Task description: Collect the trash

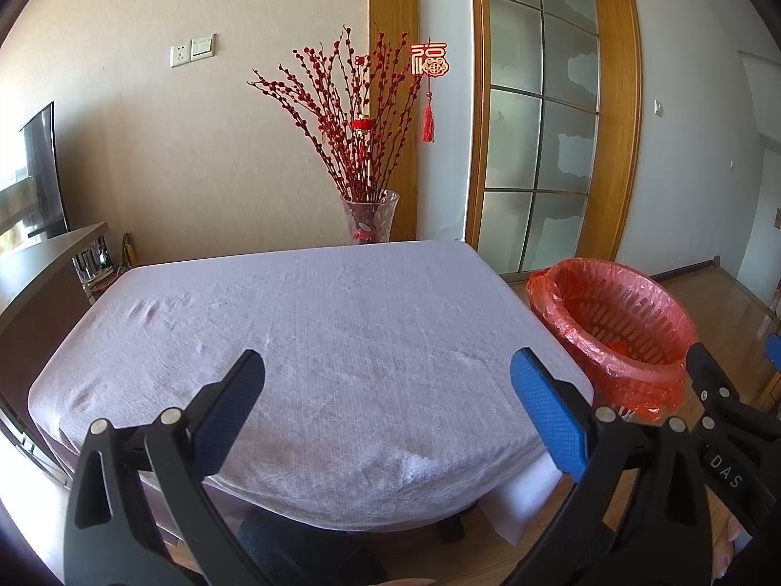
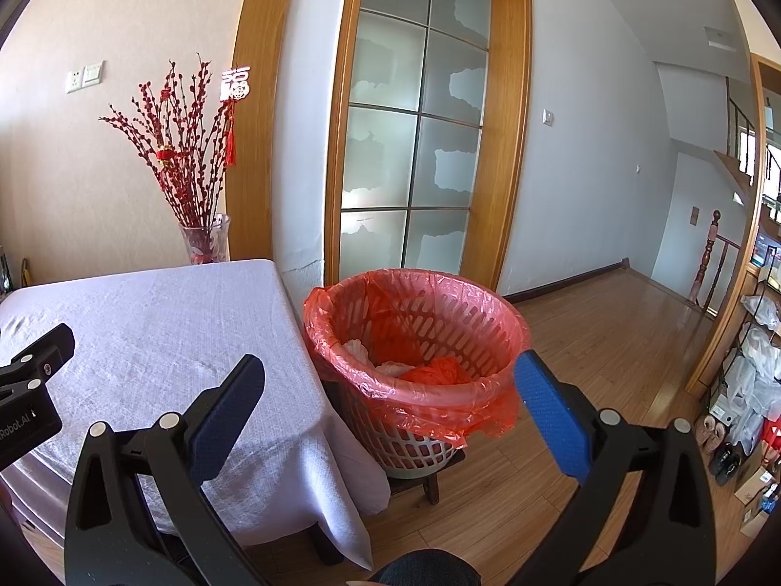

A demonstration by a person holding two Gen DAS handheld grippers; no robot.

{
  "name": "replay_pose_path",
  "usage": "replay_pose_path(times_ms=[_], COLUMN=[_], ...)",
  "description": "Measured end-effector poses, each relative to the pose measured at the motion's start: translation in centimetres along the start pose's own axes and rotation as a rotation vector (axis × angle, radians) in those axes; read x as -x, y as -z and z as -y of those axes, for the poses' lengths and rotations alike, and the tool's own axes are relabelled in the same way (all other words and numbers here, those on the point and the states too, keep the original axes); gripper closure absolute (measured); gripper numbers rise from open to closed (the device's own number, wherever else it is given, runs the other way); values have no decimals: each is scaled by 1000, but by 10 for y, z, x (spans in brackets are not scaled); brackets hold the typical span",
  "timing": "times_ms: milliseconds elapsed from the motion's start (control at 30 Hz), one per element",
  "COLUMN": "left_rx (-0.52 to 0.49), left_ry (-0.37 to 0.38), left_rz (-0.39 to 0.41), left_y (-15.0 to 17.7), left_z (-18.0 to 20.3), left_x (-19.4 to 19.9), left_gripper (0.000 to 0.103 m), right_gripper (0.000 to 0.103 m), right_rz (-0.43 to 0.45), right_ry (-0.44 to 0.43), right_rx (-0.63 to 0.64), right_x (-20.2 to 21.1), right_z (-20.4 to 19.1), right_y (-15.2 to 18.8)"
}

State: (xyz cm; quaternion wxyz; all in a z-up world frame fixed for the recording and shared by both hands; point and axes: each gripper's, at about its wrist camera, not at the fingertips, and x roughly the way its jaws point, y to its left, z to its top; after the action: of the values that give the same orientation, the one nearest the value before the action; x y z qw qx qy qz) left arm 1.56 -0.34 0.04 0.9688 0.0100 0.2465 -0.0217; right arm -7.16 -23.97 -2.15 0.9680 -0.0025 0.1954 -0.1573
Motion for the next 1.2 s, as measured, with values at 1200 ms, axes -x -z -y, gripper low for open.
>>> replay_pose_path(times_ms=[1200], left_rx=[-6], left_ry=[-1], left_rz=[-11], left_y=[2], left_z=[1], left_x=[-5], left_gripper=[4], right_gripper=[2], right_rz=[-4], right_ry=[-1], right_rx=[2], right_x=[-1], right_z=[-1], right_y=[-1])
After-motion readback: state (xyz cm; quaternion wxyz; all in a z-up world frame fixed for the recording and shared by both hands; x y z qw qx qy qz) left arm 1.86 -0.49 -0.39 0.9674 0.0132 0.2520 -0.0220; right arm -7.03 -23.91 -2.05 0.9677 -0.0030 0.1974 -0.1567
